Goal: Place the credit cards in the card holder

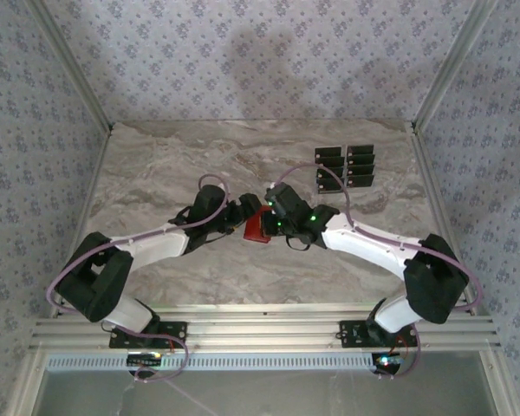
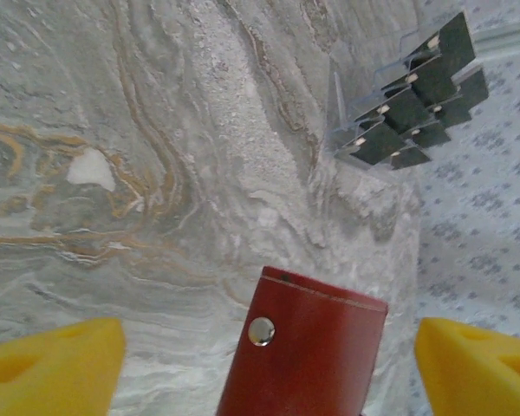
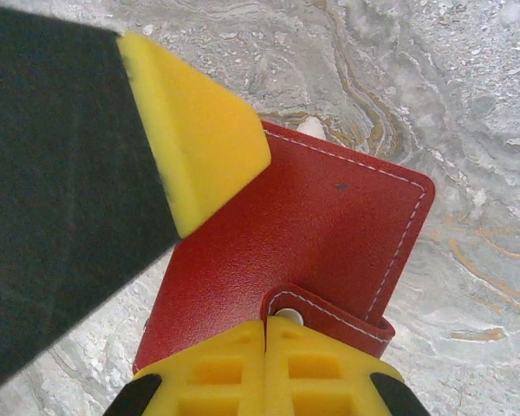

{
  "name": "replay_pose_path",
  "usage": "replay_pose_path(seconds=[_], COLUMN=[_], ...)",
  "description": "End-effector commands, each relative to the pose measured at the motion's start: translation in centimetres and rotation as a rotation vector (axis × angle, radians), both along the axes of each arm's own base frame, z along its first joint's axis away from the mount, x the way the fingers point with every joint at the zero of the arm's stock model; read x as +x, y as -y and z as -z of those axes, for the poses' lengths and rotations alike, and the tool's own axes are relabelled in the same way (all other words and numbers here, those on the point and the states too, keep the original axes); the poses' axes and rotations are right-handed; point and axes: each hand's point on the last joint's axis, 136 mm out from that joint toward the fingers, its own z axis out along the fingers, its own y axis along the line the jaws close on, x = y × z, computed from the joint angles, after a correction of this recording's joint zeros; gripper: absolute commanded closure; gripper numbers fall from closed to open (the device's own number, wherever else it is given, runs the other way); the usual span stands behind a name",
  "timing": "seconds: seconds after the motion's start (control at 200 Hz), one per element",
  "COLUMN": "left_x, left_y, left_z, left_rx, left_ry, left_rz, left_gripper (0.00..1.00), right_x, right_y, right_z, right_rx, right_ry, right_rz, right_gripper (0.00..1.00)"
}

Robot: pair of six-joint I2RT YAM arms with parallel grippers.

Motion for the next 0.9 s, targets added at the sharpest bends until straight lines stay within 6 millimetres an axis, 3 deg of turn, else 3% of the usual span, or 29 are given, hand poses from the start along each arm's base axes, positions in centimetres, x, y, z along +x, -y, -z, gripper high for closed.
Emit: replay_pose_path(seconds=[0.0,0.12,0.26,0.595,0.765,0.844,0.894], left_x=[0.8,0.7,0.9,1.6,2.1,2.3,2.4], left_y=[0.8,1.1,1.2,0.7,0.9,1.2,1.4], left_z=[-1.1,-0.6,-0.2,1.6,2.1,2.2,2.1], left_rx=[-0.038,-0.043,-0.036,0.023,0.020,0.011,0.007], left_ry=[0.050,0.053,0.062,0.085,0.099,0.103,0.105], left_rz=[-0.020,-0.020,-0.026,-0.037,-0.041,-0.039,-0.036], left_gripper=[0.30,0.55,1.00,1.00,1.00,1.00,1.00], right_x=[0.0,0.0,0.1,1.1,1.5,1.5,1.6], right_y=[0.3,1.0,2.3,8.4,8.5,7.4,6.7], right_z=[-1.0,-0.6,0.3,2.5,2.9,2.8,2.8], right_rx=[0.029,0.031,0.022,0.023,0.036,0.035,0.027], right_ry=[0.028,0.024,0.011,-0.033,-0.039,-0.037,-0.030], right_rz=[-0.010,0.001,0.025,0.182,0.180,0.146,0.127], right_gripper=[1.00,1.00,1.00,1.00,1.00,0.70,0.58])
